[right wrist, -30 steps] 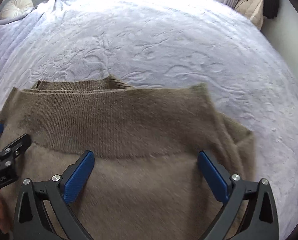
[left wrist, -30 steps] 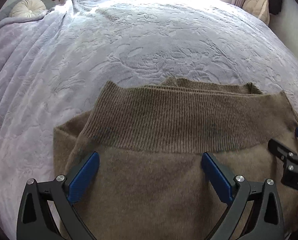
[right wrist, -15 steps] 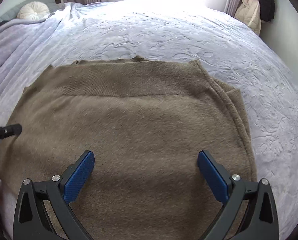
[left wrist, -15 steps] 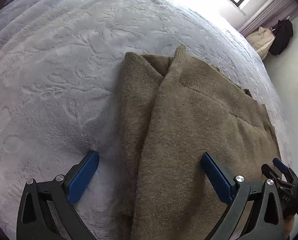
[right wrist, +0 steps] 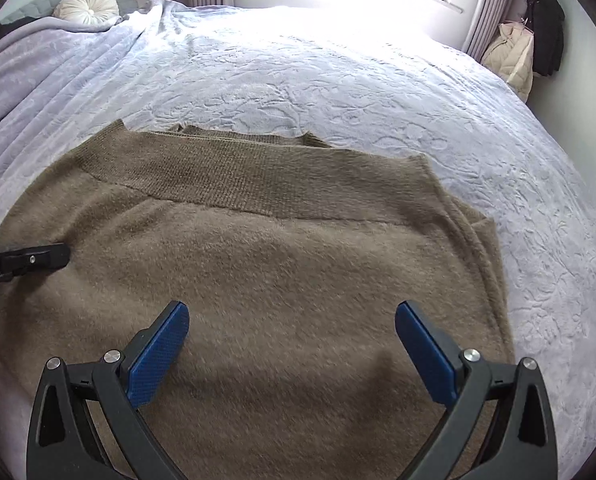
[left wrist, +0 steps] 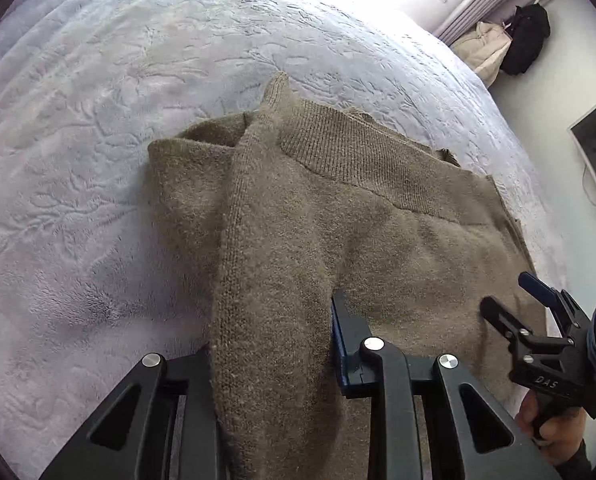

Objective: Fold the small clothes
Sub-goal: 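Grasp the sweater's side edge with the left tool and lift it across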

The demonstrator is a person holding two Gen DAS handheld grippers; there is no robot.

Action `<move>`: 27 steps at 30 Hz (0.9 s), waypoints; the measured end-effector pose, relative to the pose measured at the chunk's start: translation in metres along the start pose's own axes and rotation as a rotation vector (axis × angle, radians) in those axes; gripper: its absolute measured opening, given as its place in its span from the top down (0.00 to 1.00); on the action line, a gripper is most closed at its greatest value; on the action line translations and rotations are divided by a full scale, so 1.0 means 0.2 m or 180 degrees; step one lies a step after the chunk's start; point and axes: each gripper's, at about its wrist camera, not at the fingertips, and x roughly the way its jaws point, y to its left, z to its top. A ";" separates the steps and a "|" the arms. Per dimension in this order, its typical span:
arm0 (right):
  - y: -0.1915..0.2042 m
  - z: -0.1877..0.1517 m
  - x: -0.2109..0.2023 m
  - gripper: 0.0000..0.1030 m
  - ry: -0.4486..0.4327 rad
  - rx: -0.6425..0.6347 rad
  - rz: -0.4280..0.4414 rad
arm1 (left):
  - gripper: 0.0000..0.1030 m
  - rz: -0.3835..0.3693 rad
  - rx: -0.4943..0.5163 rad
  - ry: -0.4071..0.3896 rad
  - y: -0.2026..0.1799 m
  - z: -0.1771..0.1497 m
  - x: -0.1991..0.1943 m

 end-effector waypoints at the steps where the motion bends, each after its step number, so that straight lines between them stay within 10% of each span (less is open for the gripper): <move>1: 0.02 0.00 0.05 0.01 0.0101 -0.0033 0.0004 | 0.75 0.0060 0.0034 -0.0023 -0.02 0.01 -0.01; 11: 0.00 0.02 0.10 0.00 0.0200 -0.0134 0.0064 | 0.76 0.0478 0.0314 -0.0150 -0.24 0.06 -0.18; 27: -1.02 -0.27 -0.23 0.00 -0.0123 0.0938 0.0167 | 0.79 0.0933 0.0782 0.0002 -1.23 0.05 -0.11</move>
